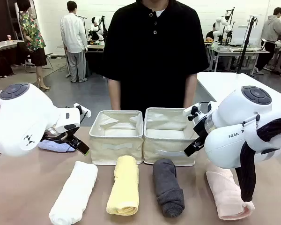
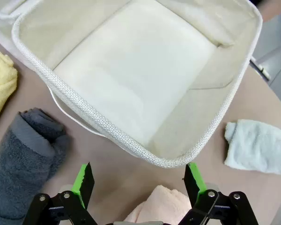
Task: Sort the towels based on their folding style.
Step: Pick up one triangle-folded towel and place it in the left Fabric basket.
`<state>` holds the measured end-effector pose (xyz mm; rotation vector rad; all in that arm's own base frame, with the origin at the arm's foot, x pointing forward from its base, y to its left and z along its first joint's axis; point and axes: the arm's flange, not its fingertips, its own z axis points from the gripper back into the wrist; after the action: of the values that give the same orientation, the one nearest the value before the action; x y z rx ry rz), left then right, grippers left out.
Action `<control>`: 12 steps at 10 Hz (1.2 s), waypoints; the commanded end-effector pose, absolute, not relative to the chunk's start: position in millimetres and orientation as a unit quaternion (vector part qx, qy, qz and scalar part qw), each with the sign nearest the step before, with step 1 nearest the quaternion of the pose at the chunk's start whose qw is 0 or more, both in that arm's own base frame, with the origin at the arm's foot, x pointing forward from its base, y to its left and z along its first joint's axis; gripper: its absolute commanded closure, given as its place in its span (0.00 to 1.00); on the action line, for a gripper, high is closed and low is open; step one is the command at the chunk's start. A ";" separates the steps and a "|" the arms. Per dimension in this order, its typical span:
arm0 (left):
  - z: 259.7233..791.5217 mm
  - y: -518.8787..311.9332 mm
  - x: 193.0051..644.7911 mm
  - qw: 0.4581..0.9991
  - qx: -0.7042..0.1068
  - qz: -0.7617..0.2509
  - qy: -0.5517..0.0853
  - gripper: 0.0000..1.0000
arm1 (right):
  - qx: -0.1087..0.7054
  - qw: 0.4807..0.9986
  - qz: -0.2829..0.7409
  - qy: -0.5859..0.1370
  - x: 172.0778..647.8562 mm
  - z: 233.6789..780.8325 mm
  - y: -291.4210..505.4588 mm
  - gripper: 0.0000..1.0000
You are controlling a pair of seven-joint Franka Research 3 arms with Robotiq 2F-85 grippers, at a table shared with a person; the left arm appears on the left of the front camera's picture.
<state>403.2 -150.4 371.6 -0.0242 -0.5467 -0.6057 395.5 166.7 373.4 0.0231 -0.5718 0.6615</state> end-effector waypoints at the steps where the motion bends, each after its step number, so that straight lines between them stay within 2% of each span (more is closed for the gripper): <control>1: 371.6 -150.4 403.2 0.918 -0.012 -0.295 -0.266 0.00 | 0.011 0.906 0.320 -0.277 395.5 373.4 166.8 0.00; 12: 371.6 -150.4 403.2 0.918 -0.012 -0.295 -0.266 0.00 | 0.011 0.906 0.320 -0.277 395.5 373.4 166.8 0.00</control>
<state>403.2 -150.4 371.6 -0.0242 -0.5467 -0.6057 395.5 166.7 373.4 0.0228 -0.5718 0.6619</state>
